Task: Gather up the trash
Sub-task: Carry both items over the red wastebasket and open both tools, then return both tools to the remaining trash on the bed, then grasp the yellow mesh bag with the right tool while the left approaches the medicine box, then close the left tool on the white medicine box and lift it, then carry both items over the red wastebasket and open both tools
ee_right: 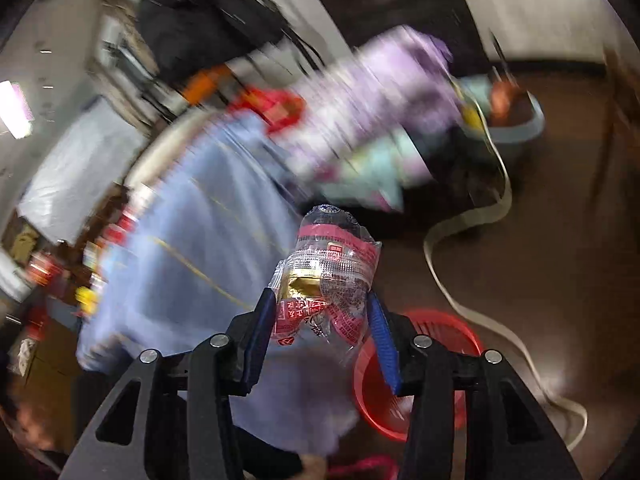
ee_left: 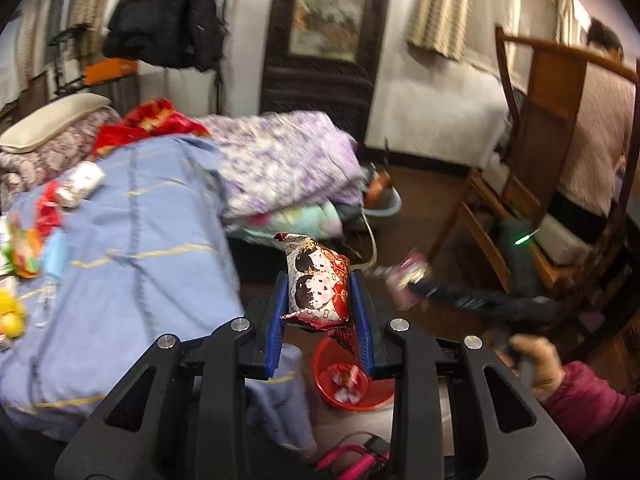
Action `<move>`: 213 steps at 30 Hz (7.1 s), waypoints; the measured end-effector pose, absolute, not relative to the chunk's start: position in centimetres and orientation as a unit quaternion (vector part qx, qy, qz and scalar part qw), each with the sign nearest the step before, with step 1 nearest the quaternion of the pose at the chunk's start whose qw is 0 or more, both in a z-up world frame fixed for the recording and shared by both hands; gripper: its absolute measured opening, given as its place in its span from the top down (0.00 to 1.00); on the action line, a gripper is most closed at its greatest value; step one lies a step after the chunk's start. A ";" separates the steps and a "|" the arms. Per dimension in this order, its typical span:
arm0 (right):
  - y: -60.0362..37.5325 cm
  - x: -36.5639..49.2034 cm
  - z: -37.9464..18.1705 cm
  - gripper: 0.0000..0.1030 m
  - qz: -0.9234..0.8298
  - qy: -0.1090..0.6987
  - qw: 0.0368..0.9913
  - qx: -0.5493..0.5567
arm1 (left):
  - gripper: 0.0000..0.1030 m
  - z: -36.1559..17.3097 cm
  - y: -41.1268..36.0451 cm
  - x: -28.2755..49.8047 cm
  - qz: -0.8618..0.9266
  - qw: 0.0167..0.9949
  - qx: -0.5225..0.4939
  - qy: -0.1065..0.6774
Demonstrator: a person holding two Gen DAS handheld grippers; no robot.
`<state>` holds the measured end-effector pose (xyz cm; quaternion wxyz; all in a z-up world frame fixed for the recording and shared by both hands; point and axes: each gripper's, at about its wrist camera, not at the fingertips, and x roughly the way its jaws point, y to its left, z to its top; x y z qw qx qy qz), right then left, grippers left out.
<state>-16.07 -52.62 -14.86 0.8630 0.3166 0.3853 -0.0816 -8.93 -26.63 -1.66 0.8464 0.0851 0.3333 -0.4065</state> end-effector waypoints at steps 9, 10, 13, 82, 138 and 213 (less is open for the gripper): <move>-56.2 -17.7 -21.8 0.30 -0.125 0.402 0.830 0.366 | 0.70 -5.7 -33.8 -9.1 -0.442 0.803 0.129 0.379; -56.9 -18.4 -21.0 0.30 -0.134 0.388 0.838 0.359 | 0.70 -6.3 -34.5 -8.9 -0.447 0.797 0.132 0.384; -58.3 -19.8 -19.6 0.26 -0.148 0.353 0.848 0.366 | 0.69 -7.8 -36.8 -9.0 -0.460 0.781 0.145 0.397; -12.9 3.3 -2.5 0.25 0.218 0.398 0.888 0.071 | 0.08 -4.7 15.5 3.6 -0.027 0.924 -0.263 0.276; -20.6 7.3 -7.6 0.51 0.101 0.379 0.910 0.136 | 0.53 -7.6 4.2 10.0 -0.077 0.921 -0.050 0.378; -56.5 -20.7 -14.0 0.26 -0.179 0.326 0.879 0.299 | 0.55 -8.4 -37.0 -7.8 -0.430 0.801 0.143 0.392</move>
